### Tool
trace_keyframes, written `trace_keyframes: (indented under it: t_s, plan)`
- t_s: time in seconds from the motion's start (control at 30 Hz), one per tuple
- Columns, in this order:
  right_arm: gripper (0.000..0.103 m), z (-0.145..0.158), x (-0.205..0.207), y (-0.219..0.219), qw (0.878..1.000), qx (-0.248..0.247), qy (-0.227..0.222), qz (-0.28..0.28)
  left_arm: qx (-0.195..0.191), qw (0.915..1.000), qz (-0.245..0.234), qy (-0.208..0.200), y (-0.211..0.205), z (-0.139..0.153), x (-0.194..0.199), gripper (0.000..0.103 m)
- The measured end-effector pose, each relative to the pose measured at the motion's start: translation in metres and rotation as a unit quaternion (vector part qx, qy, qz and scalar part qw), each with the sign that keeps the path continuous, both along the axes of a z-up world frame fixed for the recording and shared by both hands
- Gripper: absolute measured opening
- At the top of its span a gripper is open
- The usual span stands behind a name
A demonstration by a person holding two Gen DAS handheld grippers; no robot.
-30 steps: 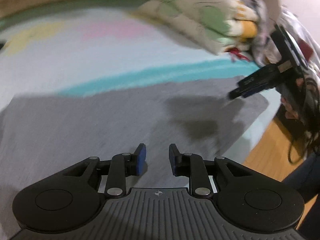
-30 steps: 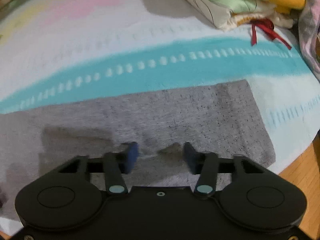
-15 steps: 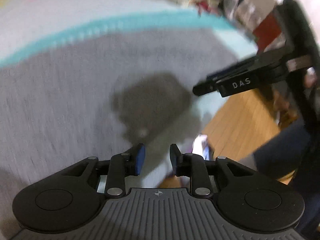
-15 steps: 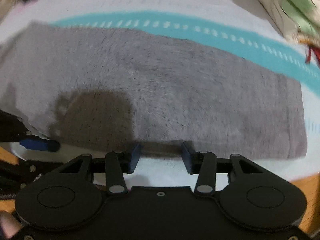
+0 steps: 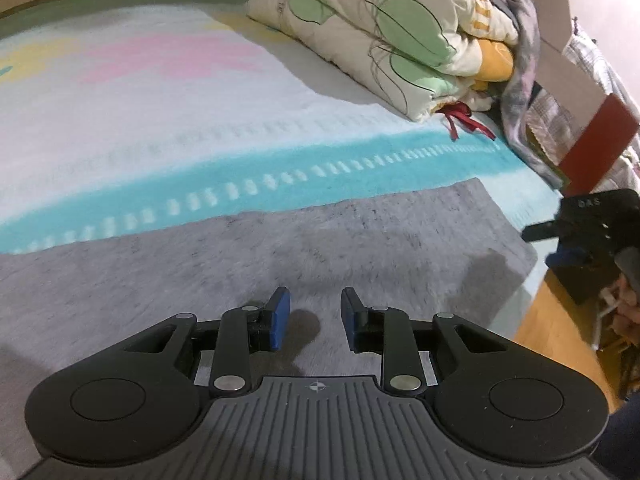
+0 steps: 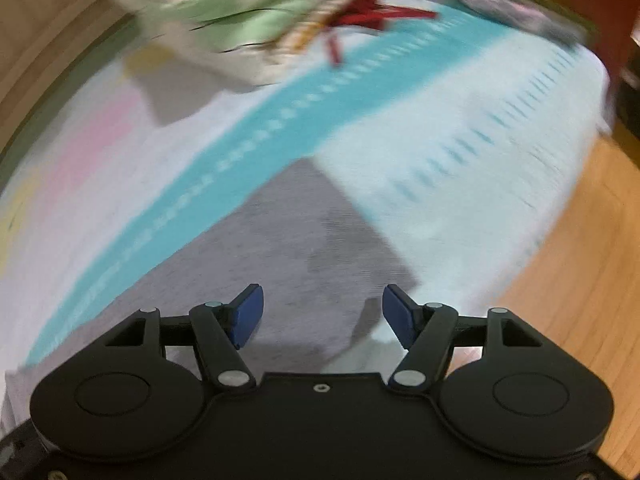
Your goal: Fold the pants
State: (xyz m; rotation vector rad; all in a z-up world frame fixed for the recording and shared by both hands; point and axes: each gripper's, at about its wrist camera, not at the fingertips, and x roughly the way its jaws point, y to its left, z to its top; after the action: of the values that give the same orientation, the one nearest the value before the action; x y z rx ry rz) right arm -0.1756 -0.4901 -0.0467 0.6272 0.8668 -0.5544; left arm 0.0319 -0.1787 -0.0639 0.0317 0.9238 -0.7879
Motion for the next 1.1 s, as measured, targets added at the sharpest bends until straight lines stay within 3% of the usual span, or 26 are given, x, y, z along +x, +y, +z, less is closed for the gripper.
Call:
trace_keyframes:
  t_s: [0.07, 0.17, 0.43, 0.77, 0.93, 1.0, 1.1]
  plan:
    - [0.070, -0.007, -0.009, -0.009, 1.000, 0.012, 0.000, -0.022, 0.022, 0.9996, -0.005, 0.014, -0.006, -0.011, 0.007, 0.027]
    - [0.070, -0.017, -0.017, -0.018, 0.999, 0.033, -0.001, -0.034, 0.020, 0.9998, -0.003, -0.005, -0.011, -0.011, 0.007, 0.027]
    - [0.069, -0.038, -0.012, -0.021, 0.996, 0.078, -0.025, -0.022, -0.009, 0.9996, 0.005, 0.027, 0.001, -0.012, 0.015, 0.027]
    - [0.069, -0.049, -0.013, -0.031, 0.992, 0.109, -0.057, -0.038, 0.043, 0.9991, -0.005, 0.001, -0.019, -0.005, 0.006, 0.028]
    - [0.049, -0.045, -0.015, -0.028, 0.993, 0.097, -0.053, -0.051, 0.052, 0.9986, -0.004, -0.002, -0.023, -0.005, 0.005, 0.028]
    - [0.033, -0.040, -0.015, -0.024, 0.993, 0.088, -0.056, -0.047, 0.055, 0.9985, -0.004, -0.002, -0.023, -0.005, 0.005, 0.028]
    - [0.026, -0.033, -0.015, -0.020, 0.994, 0.081, -0.065, -0.035, 0.061, 0.9981, -0.002, -0.005, -0.025, -0.003, 0.004, 0.028]
